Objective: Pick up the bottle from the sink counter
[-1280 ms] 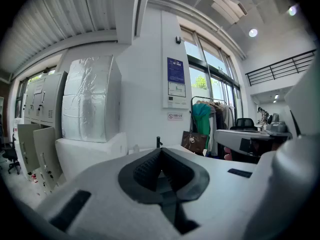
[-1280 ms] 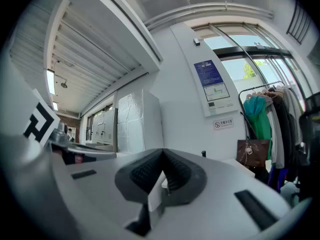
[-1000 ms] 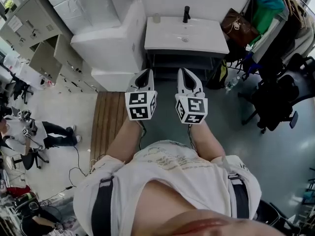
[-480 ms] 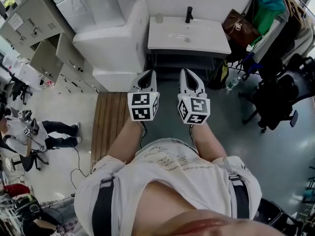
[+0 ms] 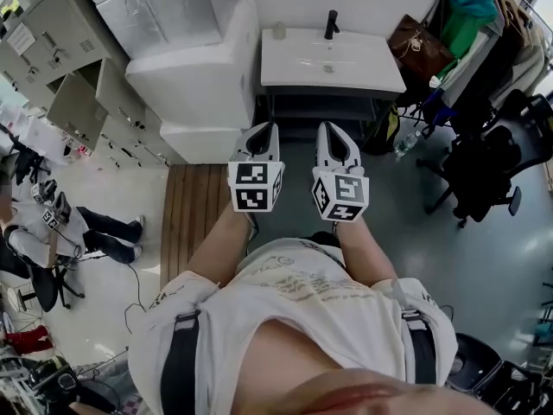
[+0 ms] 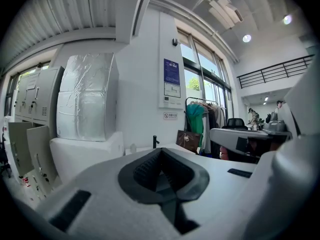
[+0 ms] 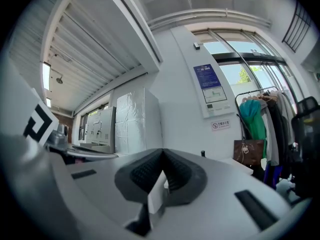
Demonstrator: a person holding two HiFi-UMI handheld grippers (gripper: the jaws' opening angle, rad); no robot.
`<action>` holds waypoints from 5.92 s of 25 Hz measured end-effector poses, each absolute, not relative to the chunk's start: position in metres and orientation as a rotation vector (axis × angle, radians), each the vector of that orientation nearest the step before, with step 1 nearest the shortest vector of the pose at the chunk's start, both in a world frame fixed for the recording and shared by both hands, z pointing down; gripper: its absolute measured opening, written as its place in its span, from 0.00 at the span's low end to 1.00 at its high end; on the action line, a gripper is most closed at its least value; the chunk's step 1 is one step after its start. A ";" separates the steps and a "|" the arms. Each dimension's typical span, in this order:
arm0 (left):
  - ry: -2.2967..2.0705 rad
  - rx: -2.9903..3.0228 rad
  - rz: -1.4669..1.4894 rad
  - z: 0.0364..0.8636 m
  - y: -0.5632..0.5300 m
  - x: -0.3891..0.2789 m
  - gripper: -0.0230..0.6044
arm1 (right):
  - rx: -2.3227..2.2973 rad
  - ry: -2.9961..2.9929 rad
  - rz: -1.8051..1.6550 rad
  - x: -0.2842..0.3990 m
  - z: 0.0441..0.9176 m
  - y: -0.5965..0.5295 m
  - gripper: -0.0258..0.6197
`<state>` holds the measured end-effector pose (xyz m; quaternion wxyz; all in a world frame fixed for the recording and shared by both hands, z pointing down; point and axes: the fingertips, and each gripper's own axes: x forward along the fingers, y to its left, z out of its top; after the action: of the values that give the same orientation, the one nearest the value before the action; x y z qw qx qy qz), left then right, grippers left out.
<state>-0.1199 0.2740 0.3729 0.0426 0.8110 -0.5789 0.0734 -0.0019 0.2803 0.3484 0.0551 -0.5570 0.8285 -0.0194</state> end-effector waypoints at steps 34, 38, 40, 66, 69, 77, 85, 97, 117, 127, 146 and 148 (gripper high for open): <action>-1.782 2.432 0.265 0.389 0.062 -0.054 0.07 | -1.624 2.582 -0.111 0.048 0.368 0.067 0.08; -1.805 2.409 0.263 0.389 0.036 -0.046 0.07 | -1.591 2.603 -0.113 0.054 0.368 0.040 0.08; -1.819 2.399 0.260 0.388 0.024 -0.043 0.07 | -1.573 2.618 -0.115 0.057 0.368 0.027 0.08; -1.843 2.372 0.236 0.403 -0.083 -0.044 0.07 | -1.539 2.649 -0.100 0.057 0.378 -0.078 0.08; -1.837 2.372 0.241 0.406 -0.100 -0.047 0.07 | -1.546 2.646 -0.109 0.055 0.381 -0.096 0.08; -1.813 2.361 0.257 0.411 -0.152 -0.064 0.07 | -1.559 2.652 -0.120 0.038 0.382 -0.149 0.08; -1.790 2.356 0.277 0.412 -0.206 -0.082 0.07 | -1.586 2.641 -0.151 0.023 0.384 -0.203 0.08; -1.745 2.375 0.299 0.415 -0.306 -0.121 0.07 | -1.639 2.625 -0.162 -0.016 0.381 -0.297 0.08; -1.684 2.291 0.389 0.475 -0.384 -0.152 0.07 | -1.686 2.682 -0.240 -0.031 0.416 -0.378 0.08; -1.836 2.145 0.491 0.504 -0.414 -0.187 0.07 | -1.546 2.775 -0.290 -0.028 0.426 -0.418 0.08; -1.679 2.042 0.698 0.602 -0.438 -0.198 0.09 | -1.560 2.833 -0.376 -0.017 0.453 -0.438 0.08; -1.651 2.049 0.707 0.609 -0.441 -0.194 0.31 | -1.576 2.828 -0.379 -0.014 0.455 -0.439 0.08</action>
<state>-0.1940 -0.4410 0.6093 0.2067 0.7358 -0.5928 0.2540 -0.0143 -0.4387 0.4549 -0.0590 -0.4826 0.8661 -0.1160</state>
